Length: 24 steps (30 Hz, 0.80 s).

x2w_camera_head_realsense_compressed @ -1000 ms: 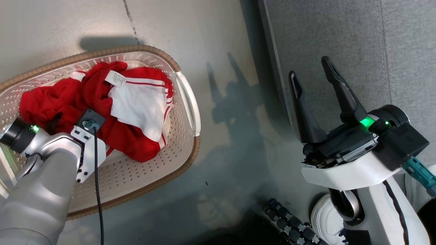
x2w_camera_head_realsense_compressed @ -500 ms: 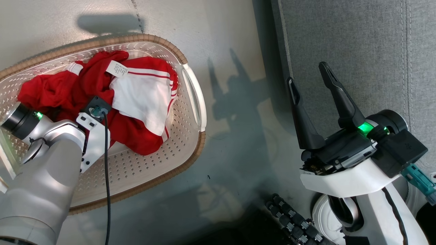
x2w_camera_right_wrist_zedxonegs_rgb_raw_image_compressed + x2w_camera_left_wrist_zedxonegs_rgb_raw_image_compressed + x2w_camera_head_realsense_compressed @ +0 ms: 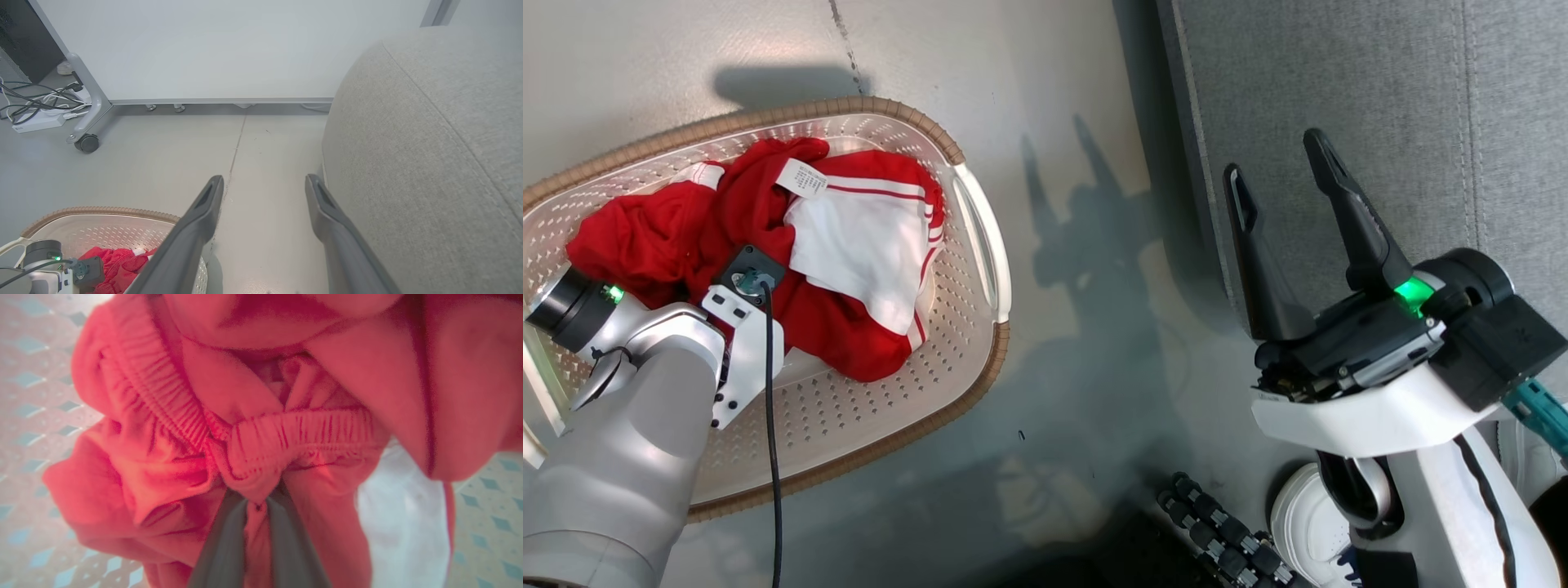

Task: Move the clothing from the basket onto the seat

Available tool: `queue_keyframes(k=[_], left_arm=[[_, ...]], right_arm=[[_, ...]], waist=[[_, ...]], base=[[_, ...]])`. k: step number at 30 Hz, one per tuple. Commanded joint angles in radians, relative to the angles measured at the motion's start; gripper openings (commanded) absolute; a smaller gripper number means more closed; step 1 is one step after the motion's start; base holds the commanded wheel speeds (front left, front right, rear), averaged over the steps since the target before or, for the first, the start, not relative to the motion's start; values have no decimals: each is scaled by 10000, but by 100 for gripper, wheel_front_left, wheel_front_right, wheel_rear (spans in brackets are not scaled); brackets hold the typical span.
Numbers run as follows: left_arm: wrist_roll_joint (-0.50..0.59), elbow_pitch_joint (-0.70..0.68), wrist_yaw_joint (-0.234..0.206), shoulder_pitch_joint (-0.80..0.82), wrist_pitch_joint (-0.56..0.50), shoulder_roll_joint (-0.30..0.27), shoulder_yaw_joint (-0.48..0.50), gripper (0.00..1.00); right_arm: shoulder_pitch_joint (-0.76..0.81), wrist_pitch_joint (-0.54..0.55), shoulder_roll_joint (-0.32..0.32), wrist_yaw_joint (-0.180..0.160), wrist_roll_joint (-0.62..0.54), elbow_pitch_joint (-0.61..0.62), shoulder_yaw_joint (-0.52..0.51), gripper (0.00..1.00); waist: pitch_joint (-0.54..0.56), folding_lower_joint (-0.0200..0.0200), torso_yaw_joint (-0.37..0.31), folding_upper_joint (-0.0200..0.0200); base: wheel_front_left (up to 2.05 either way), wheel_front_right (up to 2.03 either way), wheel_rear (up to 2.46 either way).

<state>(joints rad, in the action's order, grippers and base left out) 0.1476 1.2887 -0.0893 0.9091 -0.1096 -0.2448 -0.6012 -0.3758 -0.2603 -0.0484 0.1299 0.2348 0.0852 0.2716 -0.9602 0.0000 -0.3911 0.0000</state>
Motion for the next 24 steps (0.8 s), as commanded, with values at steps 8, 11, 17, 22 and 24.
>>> queue_keyframes(k=[8, 11, 17, 22, 24], left_arm=[[-391, 8, 17, -255, 408, 443, 59, 0], [-532, 4, -13, -433, 670, 651, 74, 0], [-897, 1, -103, -1017, 1454, 1049, 166, 0], [-1455, 4, -73, -1541, 2450, 1427, 488, 0], [-1626, 3, -124, -1747, 2866, 1546, 554, 0]], right_arm=[[-443, -65, -34, 16, -428, -423, -148, 100], [-498, -64, -36, 16, -628, -679, -184, 100], [-458, -64, -43, 14, -909, -1016, -250, 100], [-139, -65, -48, 14, -1096, -1259, -324, 100], [-10, -64, -47, 14, -1205, -1392, -409, 100]], waist=[[815, 0, 492, 0], [1293, 0, 777, 0], [2554, 0, 1342, 0], [3746, 0, 1785, 0], [4228, 0, 1954, 0]], base=[[0, 0, 0], [0, 0, 0], [0, 0, 0], [0, 0, 0], [0, 0, 0]])
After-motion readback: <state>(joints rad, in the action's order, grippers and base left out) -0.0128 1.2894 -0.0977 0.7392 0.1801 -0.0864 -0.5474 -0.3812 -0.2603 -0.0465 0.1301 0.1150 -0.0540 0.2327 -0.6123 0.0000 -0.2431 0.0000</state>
